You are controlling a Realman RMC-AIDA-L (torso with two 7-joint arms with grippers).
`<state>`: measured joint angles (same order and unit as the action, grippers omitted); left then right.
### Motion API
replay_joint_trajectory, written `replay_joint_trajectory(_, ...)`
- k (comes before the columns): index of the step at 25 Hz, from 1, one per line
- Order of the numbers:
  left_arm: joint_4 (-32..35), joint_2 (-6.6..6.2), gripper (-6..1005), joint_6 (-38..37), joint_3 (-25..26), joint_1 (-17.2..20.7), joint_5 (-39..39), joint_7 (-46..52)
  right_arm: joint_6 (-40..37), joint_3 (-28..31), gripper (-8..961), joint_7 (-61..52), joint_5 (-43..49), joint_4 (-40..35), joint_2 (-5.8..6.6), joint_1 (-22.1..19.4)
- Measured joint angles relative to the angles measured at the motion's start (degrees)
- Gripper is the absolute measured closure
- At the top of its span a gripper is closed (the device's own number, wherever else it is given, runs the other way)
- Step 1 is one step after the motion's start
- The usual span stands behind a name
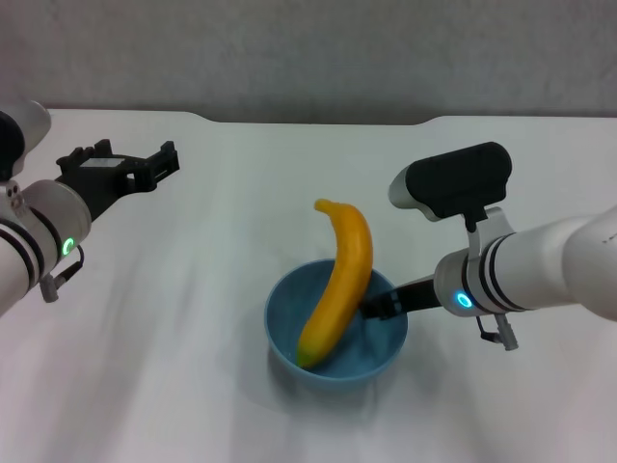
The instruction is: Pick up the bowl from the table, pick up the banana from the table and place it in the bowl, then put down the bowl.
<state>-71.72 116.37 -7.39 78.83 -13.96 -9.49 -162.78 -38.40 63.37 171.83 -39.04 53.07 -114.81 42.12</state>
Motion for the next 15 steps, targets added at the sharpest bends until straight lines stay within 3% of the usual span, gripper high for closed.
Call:
replay_joint_trajectory(8,1.2,0.00,126,0.0,0.0,-0.3,-0.1,0.0,-0.8,0.8,316,0.0,1.8,2.3,0.03,-2.2)
replay_joint_trajectory(15,1.5,0.00,126,0.4,0.0,-0.3,-0.2,0.0,-4.2,3.7,315,0.0,6.1,9.4,-0.04,-6.6)
